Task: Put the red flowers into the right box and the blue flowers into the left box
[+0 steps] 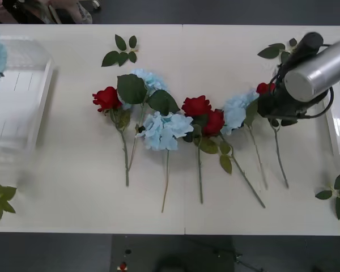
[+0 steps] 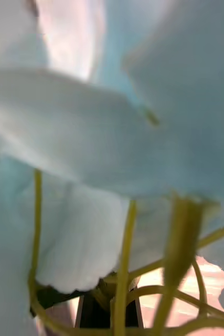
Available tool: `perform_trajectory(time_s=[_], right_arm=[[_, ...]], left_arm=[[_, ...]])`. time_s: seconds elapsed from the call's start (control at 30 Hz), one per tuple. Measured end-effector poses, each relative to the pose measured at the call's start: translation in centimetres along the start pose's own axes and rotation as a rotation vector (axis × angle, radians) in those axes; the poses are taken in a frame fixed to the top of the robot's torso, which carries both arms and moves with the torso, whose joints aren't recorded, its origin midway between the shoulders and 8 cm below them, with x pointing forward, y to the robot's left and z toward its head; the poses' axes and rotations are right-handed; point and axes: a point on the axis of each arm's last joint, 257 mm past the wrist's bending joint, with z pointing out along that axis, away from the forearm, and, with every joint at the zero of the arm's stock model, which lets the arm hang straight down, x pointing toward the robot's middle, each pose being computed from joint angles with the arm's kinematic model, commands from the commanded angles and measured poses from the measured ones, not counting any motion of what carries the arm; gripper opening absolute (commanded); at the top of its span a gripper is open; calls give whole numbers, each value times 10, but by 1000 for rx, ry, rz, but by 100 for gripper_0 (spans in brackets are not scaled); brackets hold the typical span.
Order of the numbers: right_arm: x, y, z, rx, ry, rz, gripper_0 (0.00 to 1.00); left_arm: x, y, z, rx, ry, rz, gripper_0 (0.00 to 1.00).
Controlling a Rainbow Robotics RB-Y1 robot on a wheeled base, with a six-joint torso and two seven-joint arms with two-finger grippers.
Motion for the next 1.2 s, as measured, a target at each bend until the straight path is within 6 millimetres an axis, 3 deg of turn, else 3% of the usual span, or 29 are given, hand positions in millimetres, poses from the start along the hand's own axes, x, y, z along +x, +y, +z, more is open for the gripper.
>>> perform_trajectory(time_s=[0.1,0.2,0.3,0.4,0.43,0.5,0.53,0.57,0.67,0.83,0.93,1.03,1.1,1.13,1.17,1.2], right_arm=[[-35,-6,-34,36,-44,-75,0],[-77,-25,-75,101,-116,-265,0],[-112,-60,-110,192,-189,-337,0],[-129,-104,-133,263,-228,-319,0],[-134,-118,-138,286,-241,-324,0],[-146,-148,-146,330,-269,-345,0],[-151,-163,-147,352,-279,-352,0],[-156,-181,-146,374,-290,-348,0],[-167,-236,-136,444,-337,-293,0],[-159,-297,-101,542,-372,-256,0],[-135,-312,-76,571,-320,-236,0],[-121,-310,-59,567,-285,-224,0],[-119,-307,-55,563,-281,-225,0],[-119,-306,-55,561,-281,-226,6],[-119,-306,-55,561,-282,-226,28],[-121,-305,-55,560,-288,-228,43]], left_arm=[[2,26,27,-87,-33,8,0],[6,36,55,-130,-74,20,0],[21,33,79,-127,-78,17,0],[32,33,97,-151,-85,45,1],[35,35,101,-162,-84,56,7],[40,36,109,-175,-87,62,39],[42,36,111,-174,-89,58,47],[43,36,113,-174,-90,55,65],[46,39,115,-177,-89,50,88],[47,38,116,-172,-88,43,98],[47,28,117,-133,-90,-2,98],[40,16,114,-84,-107,-48,98],[25,3,106,-26,-140,-88,98],[17,-5,98,11,-152,-104,98],[11,-13,90,48,-159,-113,98],[6,-26,77,101,-157,-121,98]])
